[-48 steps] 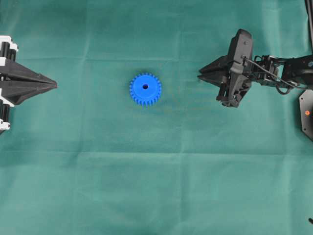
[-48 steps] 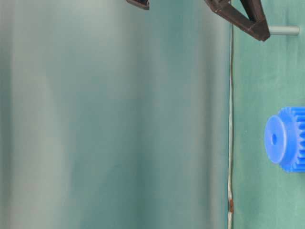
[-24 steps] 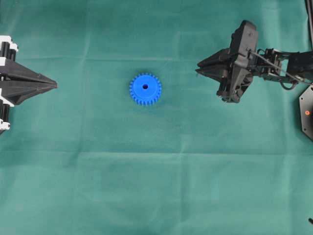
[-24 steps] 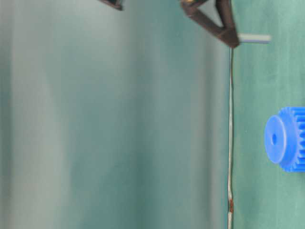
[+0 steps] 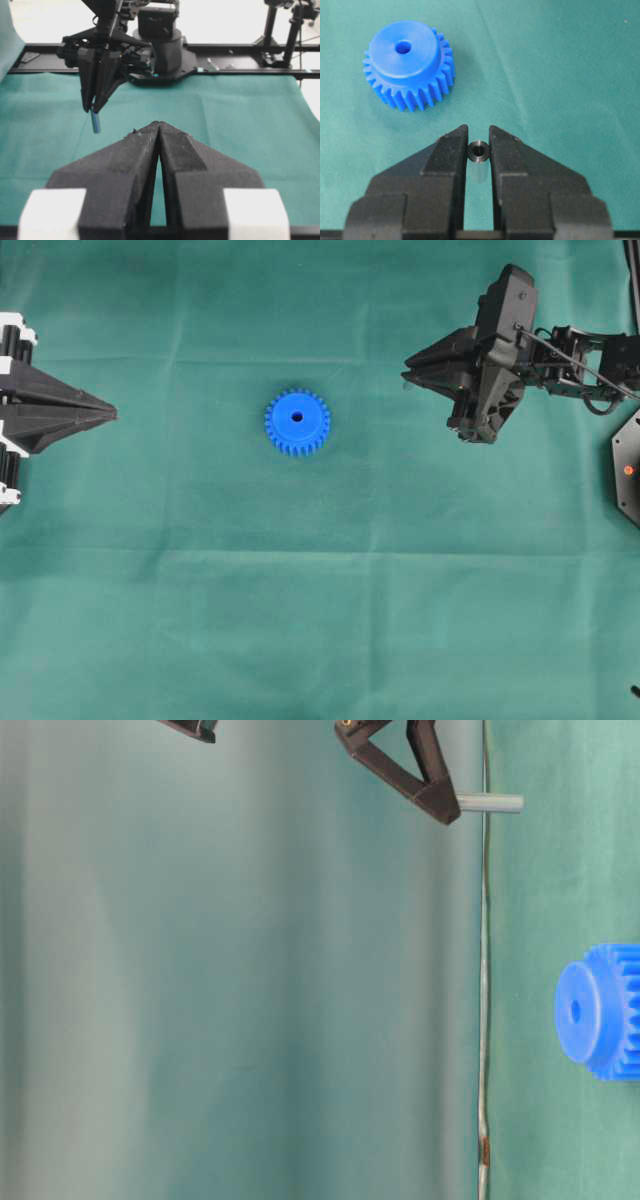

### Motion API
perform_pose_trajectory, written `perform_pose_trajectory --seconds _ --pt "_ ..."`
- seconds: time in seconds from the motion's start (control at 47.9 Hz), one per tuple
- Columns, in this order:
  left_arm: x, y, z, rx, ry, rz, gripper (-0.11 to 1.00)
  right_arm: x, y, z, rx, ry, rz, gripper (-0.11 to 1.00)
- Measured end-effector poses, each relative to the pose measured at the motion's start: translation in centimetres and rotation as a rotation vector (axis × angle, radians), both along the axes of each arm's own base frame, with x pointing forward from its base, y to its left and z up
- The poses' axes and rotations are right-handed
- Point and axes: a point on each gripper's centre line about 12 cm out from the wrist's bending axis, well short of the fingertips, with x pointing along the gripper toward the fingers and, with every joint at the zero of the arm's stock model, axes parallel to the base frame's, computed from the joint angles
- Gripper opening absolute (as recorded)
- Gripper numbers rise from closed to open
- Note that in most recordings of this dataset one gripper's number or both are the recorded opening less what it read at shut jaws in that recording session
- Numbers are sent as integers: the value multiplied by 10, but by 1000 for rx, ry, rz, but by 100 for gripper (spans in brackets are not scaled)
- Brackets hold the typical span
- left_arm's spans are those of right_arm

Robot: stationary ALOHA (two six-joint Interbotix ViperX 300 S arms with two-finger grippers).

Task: Insert the shaft placed at a random location into the center hole of the medium gear at another random location.
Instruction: 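Carry the shaft left over the blue gear's center hole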

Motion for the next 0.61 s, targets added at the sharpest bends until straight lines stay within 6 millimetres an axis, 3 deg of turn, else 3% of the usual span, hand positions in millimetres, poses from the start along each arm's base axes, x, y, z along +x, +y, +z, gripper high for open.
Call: perform_pose_trajectory --seconds 0.188,0.606 --pt "0 0 -1 1 2 1 0 14 -3 -1 2 6 3 13" --pt "0 1 -1 -2 2 3 0 85 13 3 -3 -21 86 13"
